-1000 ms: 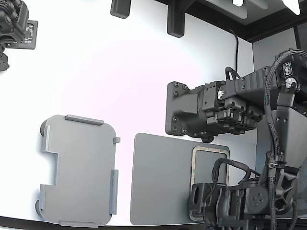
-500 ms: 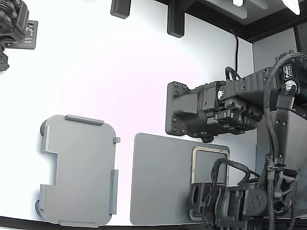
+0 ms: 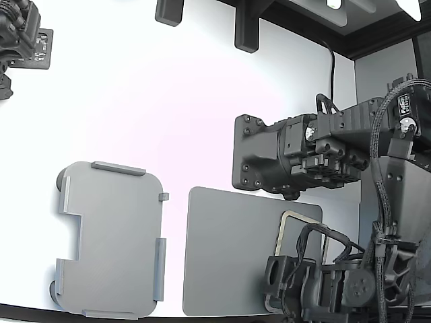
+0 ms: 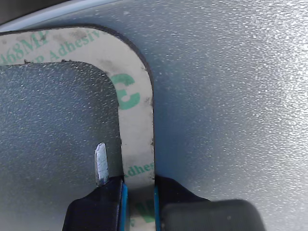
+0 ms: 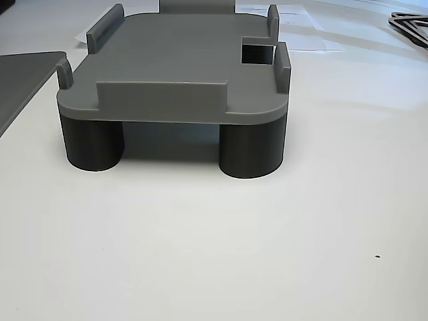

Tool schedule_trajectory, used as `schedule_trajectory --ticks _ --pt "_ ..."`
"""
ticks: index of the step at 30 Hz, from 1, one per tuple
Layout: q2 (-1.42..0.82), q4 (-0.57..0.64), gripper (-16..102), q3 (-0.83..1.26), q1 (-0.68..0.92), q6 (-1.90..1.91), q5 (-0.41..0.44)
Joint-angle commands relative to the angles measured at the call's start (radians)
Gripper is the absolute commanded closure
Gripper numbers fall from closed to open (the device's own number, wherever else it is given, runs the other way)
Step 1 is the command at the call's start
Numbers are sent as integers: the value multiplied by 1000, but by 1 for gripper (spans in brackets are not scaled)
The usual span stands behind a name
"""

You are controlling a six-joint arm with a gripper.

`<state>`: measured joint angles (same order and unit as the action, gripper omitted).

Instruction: Move top rectangular frame to the holder.

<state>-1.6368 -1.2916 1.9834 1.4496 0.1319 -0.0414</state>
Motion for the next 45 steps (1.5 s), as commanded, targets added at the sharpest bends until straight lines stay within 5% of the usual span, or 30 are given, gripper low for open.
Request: schedule_trajectory --ticks 1,10,22,37,45 --pt "-8 -5 98 -23 -14 -21 18" --pt "-69 -183 98 -204 -91 41 137" --pt "-97 -221 98 -342 -299 563 399" --pt "-97 -158 99 -416 -672 509 414" --pt "2 -212 99 -588 -782 658 347"
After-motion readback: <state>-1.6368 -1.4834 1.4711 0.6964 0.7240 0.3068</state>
